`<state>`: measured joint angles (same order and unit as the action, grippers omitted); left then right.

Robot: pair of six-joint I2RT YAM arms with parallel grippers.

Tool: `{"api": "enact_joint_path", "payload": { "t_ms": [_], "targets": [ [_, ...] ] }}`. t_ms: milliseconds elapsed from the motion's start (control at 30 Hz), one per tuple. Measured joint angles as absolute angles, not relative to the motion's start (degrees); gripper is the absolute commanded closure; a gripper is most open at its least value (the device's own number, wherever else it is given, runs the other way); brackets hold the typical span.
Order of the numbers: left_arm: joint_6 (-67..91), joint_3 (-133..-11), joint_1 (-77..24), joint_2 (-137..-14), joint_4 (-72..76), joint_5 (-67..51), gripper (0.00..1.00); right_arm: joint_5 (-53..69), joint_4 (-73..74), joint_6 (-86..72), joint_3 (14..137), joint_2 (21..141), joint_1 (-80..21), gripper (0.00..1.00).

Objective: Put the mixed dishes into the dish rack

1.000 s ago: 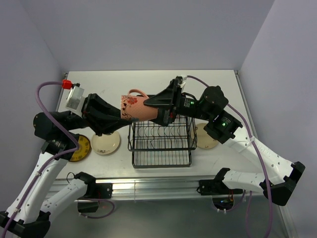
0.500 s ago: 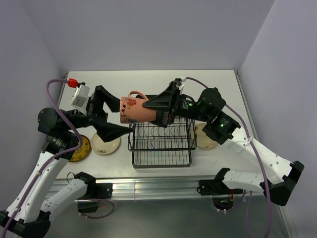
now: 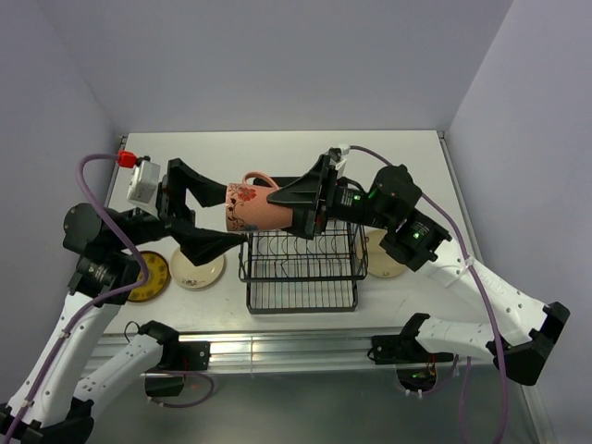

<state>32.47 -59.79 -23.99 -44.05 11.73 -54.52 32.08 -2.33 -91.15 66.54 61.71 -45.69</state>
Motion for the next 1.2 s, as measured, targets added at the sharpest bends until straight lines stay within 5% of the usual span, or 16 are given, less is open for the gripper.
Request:
{"api": "enact_joint_path", "payload": {
  "t_ms": [667,1200],
  "targets": [
    [31.4,-59.9,-10.1,-42.1,4.4,-43.9,0.01,31.8,7.3,-84.4,66.9,60.1,-38.0,1.0],
    [31.6,-58.9,-5.9,-42.7,-8.5,-31.0,0.01,31.6,29.5,-61.8,90.9,78.0,-17.8,1.0]
  ]
}}
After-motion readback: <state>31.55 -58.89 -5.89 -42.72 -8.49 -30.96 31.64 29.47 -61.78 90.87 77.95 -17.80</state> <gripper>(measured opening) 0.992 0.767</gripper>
